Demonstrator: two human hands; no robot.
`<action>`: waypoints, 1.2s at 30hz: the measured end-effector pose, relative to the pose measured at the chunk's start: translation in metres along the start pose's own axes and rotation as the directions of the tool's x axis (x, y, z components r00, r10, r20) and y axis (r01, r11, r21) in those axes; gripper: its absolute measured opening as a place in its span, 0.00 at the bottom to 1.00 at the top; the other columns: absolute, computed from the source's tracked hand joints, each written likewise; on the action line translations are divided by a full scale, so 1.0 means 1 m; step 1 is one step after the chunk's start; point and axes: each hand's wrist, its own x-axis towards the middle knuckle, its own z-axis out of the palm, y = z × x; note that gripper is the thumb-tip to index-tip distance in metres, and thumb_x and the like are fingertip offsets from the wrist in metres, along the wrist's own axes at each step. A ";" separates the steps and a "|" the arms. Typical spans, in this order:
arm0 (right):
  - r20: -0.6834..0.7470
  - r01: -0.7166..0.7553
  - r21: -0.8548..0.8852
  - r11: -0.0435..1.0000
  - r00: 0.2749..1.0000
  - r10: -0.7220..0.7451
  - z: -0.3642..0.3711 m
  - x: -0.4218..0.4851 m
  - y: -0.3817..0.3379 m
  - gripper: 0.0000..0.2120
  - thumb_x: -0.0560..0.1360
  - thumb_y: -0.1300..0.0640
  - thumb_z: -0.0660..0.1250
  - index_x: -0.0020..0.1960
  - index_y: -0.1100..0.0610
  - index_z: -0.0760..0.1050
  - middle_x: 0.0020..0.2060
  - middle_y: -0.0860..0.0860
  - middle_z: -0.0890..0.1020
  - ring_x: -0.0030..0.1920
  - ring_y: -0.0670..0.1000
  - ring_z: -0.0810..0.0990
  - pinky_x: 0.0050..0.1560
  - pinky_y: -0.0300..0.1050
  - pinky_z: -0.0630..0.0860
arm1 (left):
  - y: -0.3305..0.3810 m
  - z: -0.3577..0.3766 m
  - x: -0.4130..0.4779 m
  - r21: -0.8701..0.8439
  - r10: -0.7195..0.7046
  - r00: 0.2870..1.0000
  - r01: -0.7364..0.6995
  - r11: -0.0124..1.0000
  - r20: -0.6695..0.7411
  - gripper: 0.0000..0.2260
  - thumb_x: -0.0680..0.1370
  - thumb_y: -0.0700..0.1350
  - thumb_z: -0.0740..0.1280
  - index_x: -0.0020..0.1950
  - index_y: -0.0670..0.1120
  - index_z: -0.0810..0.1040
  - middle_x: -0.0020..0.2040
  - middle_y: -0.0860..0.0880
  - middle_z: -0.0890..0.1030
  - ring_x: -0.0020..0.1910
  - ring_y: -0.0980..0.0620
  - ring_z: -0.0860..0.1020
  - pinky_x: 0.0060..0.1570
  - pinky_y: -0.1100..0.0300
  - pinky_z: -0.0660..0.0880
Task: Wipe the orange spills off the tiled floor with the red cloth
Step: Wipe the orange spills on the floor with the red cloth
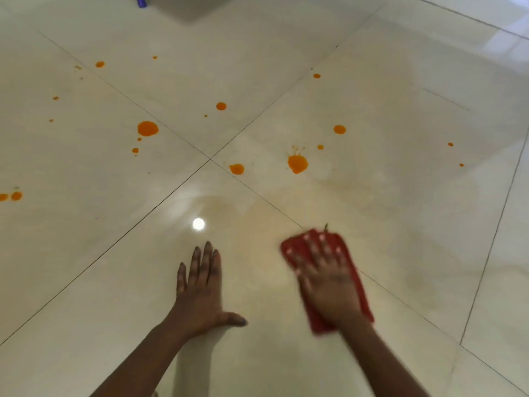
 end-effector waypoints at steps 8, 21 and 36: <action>0.062 0.165 0.006 0.986 0.984 -0.165 0.012 0.075 -0.098 0.25 0.76 0.44 0.44 0.73 0.38 0.55 0.76 0.51 0.55 0.75 0.56 0.48 0.72 0.58 0.42 | 0.005 -0.001 -0.012 -0.022 -0.015 0.999 0.014 1.000 -0.045 0.65 0.47 0.84 0.44 0.69 0.44 0.25 0.71 0.47 0.25 0.69 0.51 0.25 0.67 0.51 0.29; 0.022 -0.090 0.006 0.996 0.996 0.090 0.002 0.006 -0.028 0.25 0.76 0.44 0.45 0.73 0.41 0.58 0.74 0.53 0.58 0.74 0.59 0.54 0.72 0.61 0.51 | 0.037 0.022 -0.025 0.114 0.137 0.987 -0.146 0.983 0.083 0.59 0.58 0.82 0.46 0.76 0.40 0.46 0.76 0.43 0.42 0.73 0.52 0.34 0.68 0.54 0.35; 0.191 0.328 0.073 0.942 0.922 -0.336 0.000 -0.019 -0.077 0.27 0.75 0.40 0.38 0.74 0.38 0.49 0.76 0.49 0.46 0.75 0.55 0.40 0.68 0.53 0.31 | -0.006 0.012 -0.084 0.156 -0.194 0.976 0.178 0.972 0.095 0.51 0.69 0.70 0.61 0.75 0.44 0.35 0.74 0.44 0.29 0.73 0.46 0.32 0.72 0.48 0.41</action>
